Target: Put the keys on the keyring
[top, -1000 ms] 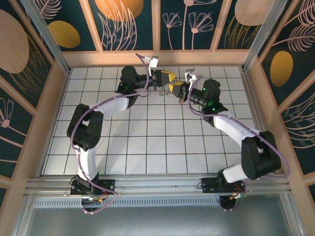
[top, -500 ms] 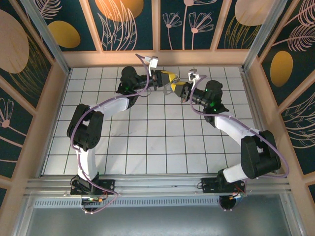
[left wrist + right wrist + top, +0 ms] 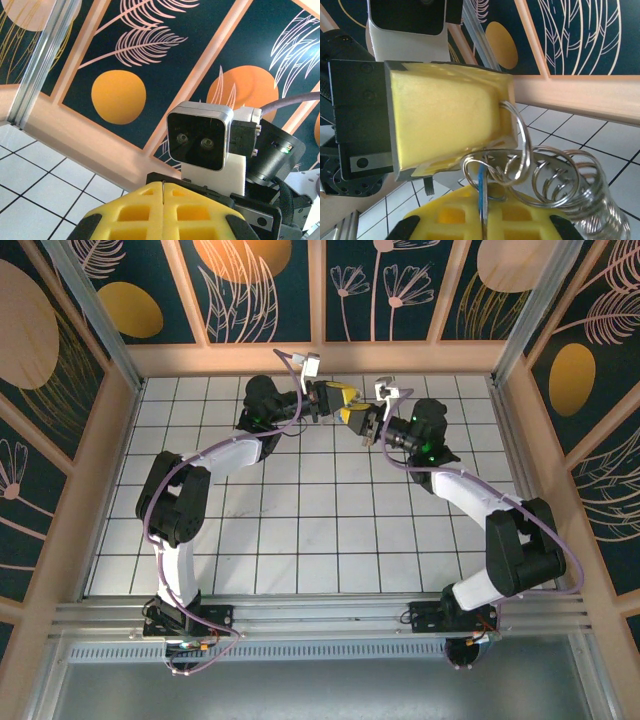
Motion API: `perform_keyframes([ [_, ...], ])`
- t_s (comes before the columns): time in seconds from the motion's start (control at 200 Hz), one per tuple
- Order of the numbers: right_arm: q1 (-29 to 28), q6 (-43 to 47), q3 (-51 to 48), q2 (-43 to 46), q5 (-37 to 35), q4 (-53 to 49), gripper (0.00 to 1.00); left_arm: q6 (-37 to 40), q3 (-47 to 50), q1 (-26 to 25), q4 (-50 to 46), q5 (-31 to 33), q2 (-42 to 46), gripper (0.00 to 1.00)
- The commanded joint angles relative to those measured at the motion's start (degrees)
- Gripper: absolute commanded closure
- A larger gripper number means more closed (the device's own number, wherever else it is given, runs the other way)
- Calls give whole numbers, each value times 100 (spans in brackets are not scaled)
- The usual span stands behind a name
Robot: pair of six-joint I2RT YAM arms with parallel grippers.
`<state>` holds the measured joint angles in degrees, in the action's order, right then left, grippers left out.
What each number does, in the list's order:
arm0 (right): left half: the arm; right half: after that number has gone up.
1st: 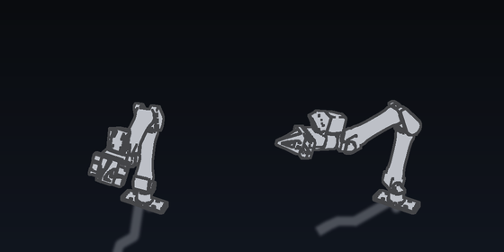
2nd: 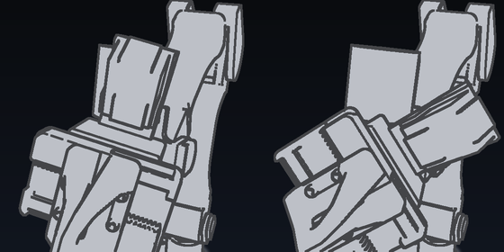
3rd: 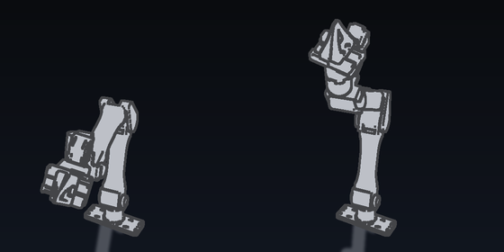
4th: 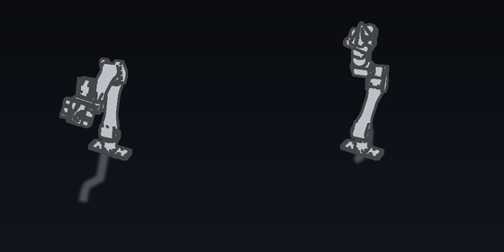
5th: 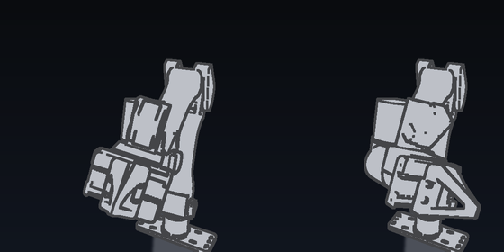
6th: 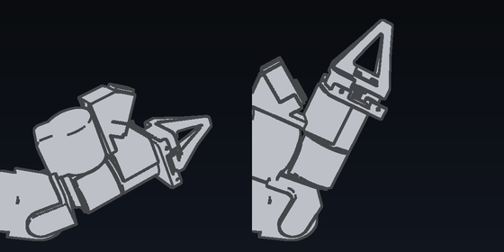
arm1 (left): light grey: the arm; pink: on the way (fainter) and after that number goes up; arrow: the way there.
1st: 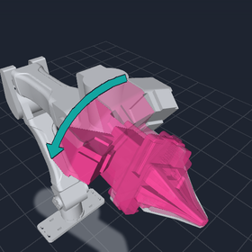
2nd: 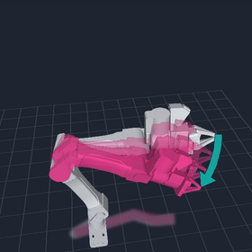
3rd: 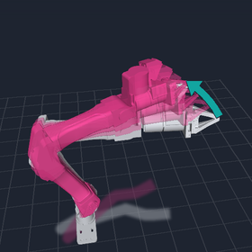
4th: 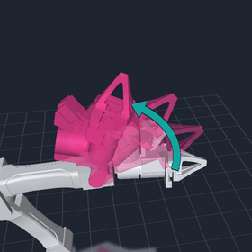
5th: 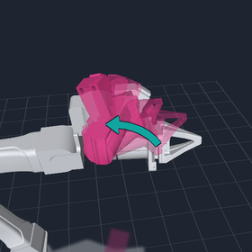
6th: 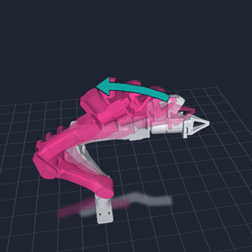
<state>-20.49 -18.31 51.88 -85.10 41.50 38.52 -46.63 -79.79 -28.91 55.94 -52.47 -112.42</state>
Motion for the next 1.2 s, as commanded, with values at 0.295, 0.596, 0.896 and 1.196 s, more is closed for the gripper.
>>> perform_keyframes([
  [0.295,929,-280,-1029,1487,175,16,57,-120,-19,-71,463,0,187,100],
  [0.596,956,-1047,-473,1130,193,522,57,-144,86,-78,501,50,280,100],
  [0.896,933,-2124,-155,396,621,1587,57,-127,97,-80,477,43,277,100],
  [1.196,783,-2325,27,11,649,1799,58,-129,60,-89,487,28,258,100],
])
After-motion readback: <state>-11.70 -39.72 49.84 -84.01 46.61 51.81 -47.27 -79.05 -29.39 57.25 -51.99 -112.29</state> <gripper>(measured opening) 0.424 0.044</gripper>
